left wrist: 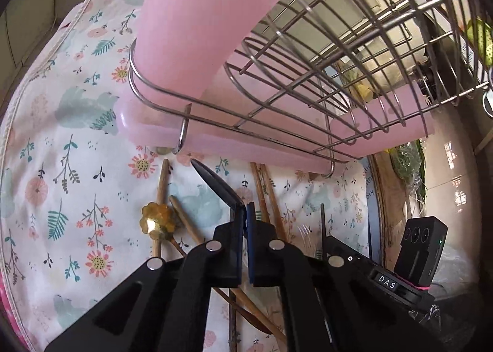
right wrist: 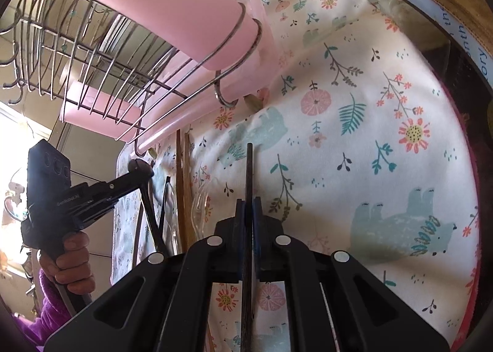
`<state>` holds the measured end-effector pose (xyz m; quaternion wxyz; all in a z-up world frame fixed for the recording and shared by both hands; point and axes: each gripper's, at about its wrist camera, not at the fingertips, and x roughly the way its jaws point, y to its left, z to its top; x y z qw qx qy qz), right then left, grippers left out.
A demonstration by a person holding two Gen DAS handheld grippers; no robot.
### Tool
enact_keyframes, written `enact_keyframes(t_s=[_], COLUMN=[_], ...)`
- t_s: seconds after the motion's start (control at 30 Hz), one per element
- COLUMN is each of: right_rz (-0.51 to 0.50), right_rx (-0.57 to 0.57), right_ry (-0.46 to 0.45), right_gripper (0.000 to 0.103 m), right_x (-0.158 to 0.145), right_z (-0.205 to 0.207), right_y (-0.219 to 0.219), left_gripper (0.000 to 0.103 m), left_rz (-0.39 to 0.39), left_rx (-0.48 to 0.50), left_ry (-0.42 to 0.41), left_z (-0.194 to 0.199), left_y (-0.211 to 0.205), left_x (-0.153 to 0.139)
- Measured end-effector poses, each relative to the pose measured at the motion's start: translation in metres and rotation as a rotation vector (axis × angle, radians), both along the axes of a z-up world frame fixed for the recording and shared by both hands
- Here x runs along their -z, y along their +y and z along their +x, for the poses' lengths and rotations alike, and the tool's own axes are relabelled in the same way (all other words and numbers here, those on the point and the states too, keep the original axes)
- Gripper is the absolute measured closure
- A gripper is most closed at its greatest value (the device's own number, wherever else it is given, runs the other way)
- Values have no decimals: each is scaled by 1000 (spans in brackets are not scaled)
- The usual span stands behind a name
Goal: Organize utensils
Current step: 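Lift the black spoon with the left tool while the right tool lifts the chopstick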
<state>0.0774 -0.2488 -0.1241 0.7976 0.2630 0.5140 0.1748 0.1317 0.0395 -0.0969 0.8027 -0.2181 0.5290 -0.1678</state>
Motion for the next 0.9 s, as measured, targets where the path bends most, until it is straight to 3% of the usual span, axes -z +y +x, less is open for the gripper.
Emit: enact_keyframes(t_s=[0.2, 0.47, 0.9], right_rz=[-14, -33, -134], right_rx=[18, 55, 69], right_ry=[-41, -149, -543], right_gripper=[98, 98, 103], right_x=[-13, -42, -170], right_z=[-8, -24, -52], right_y=[1, -1, 2], left_gripper=[102, 102, 102], left_rz=[56, 143, 198], left_rx=[10, 6, -47], left_ry=[-119, -356, -679], left_z=[-21, -58, -98], left_y=[3, 7, 19], left_x=[-28, -81, -184])
